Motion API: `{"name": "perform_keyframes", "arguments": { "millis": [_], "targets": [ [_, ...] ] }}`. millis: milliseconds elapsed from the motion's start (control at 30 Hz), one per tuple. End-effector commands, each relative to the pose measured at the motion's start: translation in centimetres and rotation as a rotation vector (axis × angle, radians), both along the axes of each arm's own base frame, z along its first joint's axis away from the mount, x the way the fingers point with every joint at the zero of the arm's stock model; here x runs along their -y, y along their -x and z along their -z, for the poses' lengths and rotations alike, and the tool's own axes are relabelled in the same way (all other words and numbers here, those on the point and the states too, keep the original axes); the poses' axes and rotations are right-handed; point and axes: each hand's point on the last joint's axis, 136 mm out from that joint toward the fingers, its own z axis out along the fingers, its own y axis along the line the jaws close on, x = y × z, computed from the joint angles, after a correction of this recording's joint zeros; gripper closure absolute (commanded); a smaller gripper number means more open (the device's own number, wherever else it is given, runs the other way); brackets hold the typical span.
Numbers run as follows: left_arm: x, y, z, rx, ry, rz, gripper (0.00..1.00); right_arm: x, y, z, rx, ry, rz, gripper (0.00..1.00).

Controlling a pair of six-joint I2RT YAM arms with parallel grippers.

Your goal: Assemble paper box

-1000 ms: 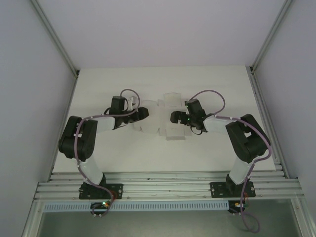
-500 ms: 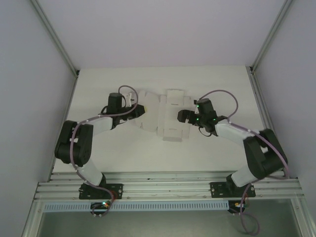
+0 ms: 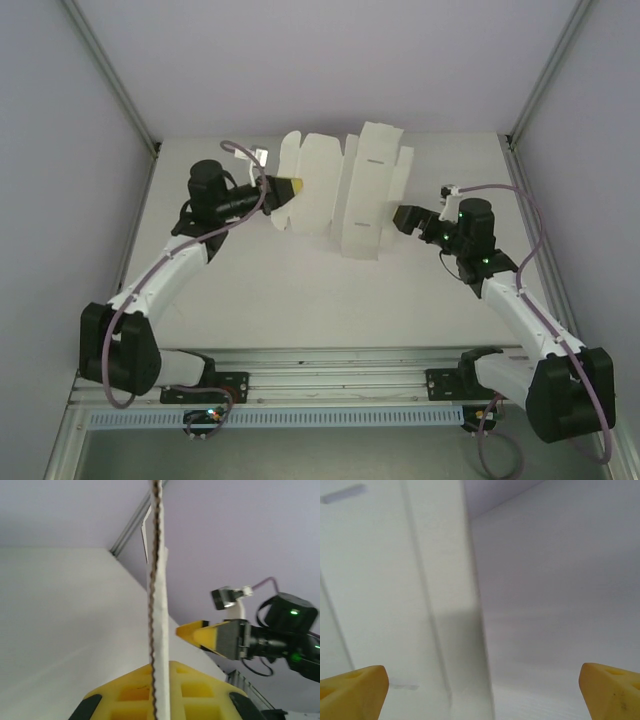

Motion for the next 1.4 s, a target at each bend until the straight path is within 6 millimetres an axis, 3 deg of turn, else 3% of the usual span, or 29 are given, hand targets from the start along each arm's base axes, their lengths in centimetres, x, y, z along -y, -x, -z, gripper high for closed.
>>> {"name": "perform_keyframes", "arguments": {
  "millis": [0,167,333,400,600,733,800,833,900,933,1067,1167,1267,1367],
  "targets": [
    [0.4,2.7,-3.7,0.085,0.049,0.081,1.0,-1.4,0.6,-2.9,0.091,-0.108,-0.124,0.07],
    [0.3,4.1,-5.1,0.122,0.06,0.092,1.0,-2.6,1.0,-5.1,0.171,-0.167,-0.218,0.21],
    [0.2,4.7,-5.7,0.134,0.065,0.087,1.0,-3.2,0.9,-5.8,0.176,-0.201,-0.261,0.41],
    [0.0,4.5,-5.5,0.131,0.046,0.06,1.0,-3.1,0.9,-6.0,0.177,-0.207,-0.256,0.53],
    [-0.6,4.0,-5.0,0.14,0.012,-0.006,1.0,-2.9,1.6,-5.8,0.165,-0.183,-0.243,0.74],
    [-0.7,3.9,-4.7,0.14,0.009,-0.017,1.0,-3.0,1.8,-5.7,0.163,-0.172,-0.259,0.98],
    [-0.8,3.7,-4.1,0.127,-0.01,-0.032,1.0,-3.0,1.7,-5.5,0.166,-0.158,-0.26,1.0],
    [-1.0,3.4,-3.5,0.112,-0.029,-0.058,0.87,-3.0,1.7,-5.3,0.163,-0.144,-0.262,1.0],
    [-2.1,2.5,-1.4,0.076,-0.104,-0.149,0.06,-2.9,1.7,-4.5,0.134,-0.109,-0.261,1.0],
    [-3.0,1.9,0.0,0.056,-0.154,-0.217,0.0,-3.0,1.7,-3.8,0.115,-0.088,-0.265,1.0],
    [-8.8,0.4,6.5,-0.064,-0.406,-0.545,0.0,-3.5,2.0,-0.4,0.008,0.011,-0.293,1.0],
    [-12.9,0.9,10.3,-0.151,-0.578,-0.709,0.0,-3.7,2.1,2.7,-0.08,0.123,-0.305,1.0],
    [-14.8,1.7,12.0,-0.203,-0.64,-0.762,0.0,-3.9,1.8,4.8,-0.137,0.301,-0.331,1.0],
    [-14.9,2.0,12.3,-0.217,-0.608,-0.753,0.0,-3.4,0.5,6.0,-0.147,0.541,-0.325,1.0]
  ]
}}
